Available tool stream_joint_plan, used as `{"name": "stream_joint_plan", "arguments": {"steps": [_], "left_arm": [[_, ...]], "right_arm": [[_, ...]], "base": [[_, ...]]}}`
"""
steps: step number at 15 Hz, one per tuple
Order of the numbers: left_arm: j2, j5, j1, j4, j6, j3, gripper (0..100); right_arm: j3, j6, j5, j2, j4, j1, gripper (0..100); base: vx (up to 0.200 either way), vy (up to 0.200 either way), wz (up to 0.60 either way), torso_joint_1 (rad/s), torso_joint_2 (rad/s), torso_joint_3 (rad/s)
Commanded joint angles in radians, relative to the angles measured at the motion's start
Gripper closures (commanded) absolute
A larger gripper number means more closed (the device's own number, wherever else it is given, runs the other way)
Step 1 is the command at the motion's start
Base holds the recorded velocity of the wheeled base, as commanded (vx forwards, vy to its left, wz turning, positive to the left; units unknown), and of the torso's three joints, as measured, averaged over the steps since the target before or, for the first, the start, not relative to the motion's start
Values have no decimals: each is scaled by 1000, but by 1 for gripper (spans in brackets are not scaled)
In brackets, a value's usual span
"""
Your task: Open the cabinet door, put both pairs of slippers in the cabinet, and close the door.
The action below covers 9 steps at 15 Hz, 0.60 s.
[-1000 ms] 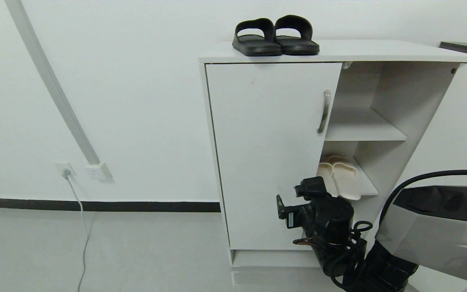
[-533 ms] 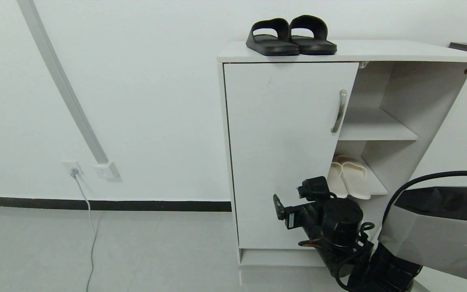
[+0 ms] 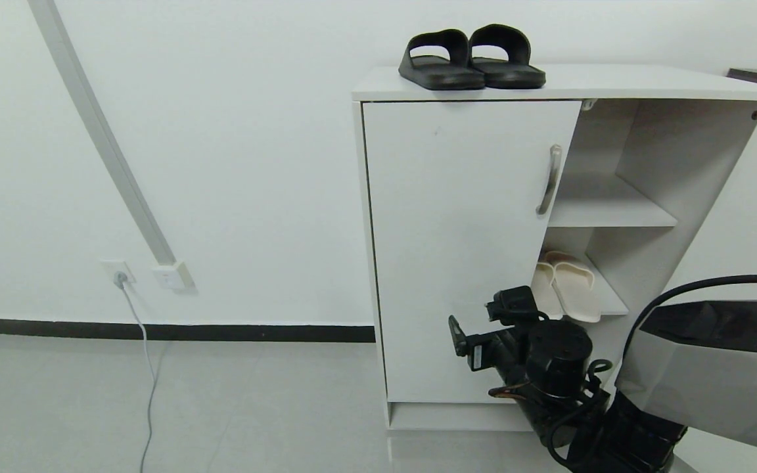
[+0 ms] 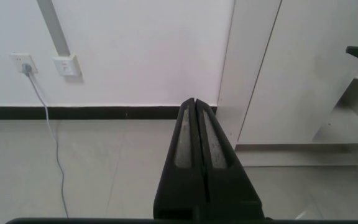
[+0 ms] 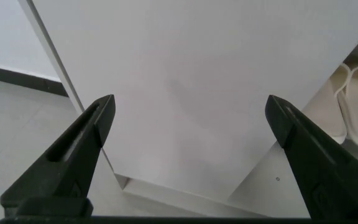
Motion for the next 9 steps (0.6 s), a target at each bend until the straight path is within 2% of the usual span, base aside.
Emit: {"name": "stream_joint_plan", "arguments": {"steps": [1, 7, 9], "left_arm": [[1, 1, 1, 0, 0, 0, 100], [1, -1, 1, 0, 1, 0, 100], [1, -1, 1, 0, 1, 0, 100]], "right_arm": [[0, -1, 0, 3, -2, 1, 0], [7, -1, 1, 16, -27, 1, 0], [7, -1, 1, 18, -27, 1, 0]], "base": [[0, 0, 0, 0, 0, 0], [0, 0, 0, 0, 0, 0], [0, 0, 0, 7, -100, -146]]}}
